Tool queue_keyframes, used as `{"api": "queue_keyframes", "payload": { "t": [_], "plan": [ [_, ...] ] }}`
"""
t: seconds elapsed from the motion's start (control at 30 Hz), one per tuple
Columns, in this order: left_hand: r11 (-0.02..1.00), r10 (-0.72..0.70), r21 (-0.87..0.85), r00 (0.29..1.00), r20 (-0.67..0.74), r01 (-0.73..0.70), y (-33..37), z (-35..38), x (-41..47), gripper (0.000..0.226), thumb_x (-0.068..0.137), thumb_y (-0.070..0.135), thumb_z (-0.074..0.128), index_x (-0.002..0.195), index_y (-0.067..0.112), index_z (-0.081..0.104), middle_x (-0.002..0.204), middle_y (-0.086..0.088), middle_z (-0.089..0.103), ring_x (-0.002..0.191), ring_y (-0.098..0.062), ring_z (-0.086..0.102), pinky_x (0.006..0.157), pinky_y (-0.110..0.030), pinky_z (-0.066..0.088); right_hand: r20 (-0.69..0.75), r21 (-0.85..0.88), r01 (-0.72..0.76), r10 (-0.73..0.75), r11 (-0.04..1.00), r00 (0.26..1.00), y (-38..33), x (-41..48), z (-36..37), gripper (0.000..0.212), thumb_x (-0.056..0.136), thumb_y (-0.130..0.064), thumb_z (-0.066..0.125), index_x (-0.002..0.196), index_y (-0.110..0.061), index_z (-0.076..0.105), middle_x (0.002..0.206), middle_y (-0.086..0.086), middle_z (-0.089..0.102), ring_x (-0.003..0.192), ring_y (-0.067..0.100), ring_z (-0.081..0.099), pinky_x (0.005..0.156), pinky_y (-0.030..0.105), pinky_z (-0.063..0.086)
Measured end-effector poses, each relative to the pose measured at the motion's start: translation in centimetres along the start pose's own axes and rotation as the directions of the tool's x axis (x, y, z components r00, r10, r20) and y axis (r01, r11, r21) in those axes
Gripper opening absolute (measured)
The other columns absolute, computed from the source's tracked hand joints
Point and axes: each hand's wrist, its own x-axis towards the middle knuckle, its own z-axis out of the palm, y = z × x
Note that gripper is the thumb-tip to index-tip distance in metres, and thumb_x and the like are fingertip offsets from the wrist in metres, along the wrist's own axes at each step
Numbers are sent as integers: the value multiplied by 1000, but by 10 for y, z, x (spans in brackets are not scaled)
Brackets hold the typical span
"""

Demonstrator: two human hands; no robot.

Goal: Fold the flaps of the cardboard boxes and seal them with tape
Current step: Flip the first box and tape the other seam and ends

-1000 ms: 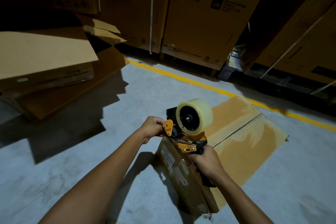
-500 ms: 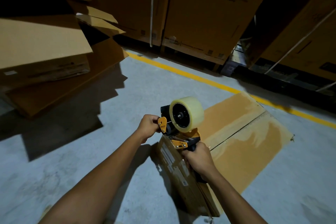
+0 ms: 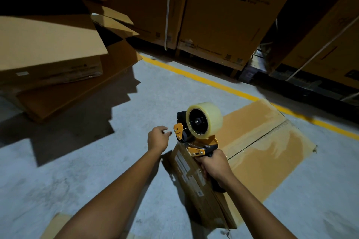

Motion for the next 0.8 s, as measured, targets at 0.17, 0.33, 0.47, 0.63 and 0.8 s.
{"api": "queue_keyframes", "payload": {
  "t": [0.17,0.33,0.47,0.63,0.8],
  "plan": [
    [930,128,-354,990,58,-100,0,4,-14,34,95,-5,56,124,7,67,117,-6,71,109,-17,66,98,-35,53,12,36,2,-2,999,1000,-2,-1,-2,27,90,-20,70,66,-9,63,52,6,58,46,21,54,52,35,47],
    [788,137,-614,963,231,36,6,22,-33,24,95,0,58,110,9,73,105,-9,76,104,-24,71,92,-41,56,12,54,-7,6,998,1000,-2,0,-2,29,89,-16,70,63,-8,60,50,7,55,43,22,52,51,34,45],
    [847,149,-531,965,216,-12,1,21,-35,27,96,1,53,97,14,77,96,-3,77,96,-20,71,88,-33,55,13,54,-16,16,998,1000,-2,3,-2,27,88,-13,69,63,-8,60,51,7,55,42,23,51,50,34,44],
    [899,173,-432,962,213,-66,-10,24,-28,26,99,6,53,95,16,78,92,-8,76,87,-23,70,82,-36,53,2,27,-34,34,999,999,-2,4,-4,22,84,-13,70,65,-6,62,53,9,57,44,23,54,52,38,46],
    [951,176,-287,965,196,-115,-16,27,-19,28,94,-1,55,76,13,73,72,-6,66,68,-19,57,67,-36,46,2,-7,-18,18,1000,1000,-1,-3,-4,18,79,-18,68,70,-4,65,55,6,60,51,25,56,52,40,46]
  ]
}}
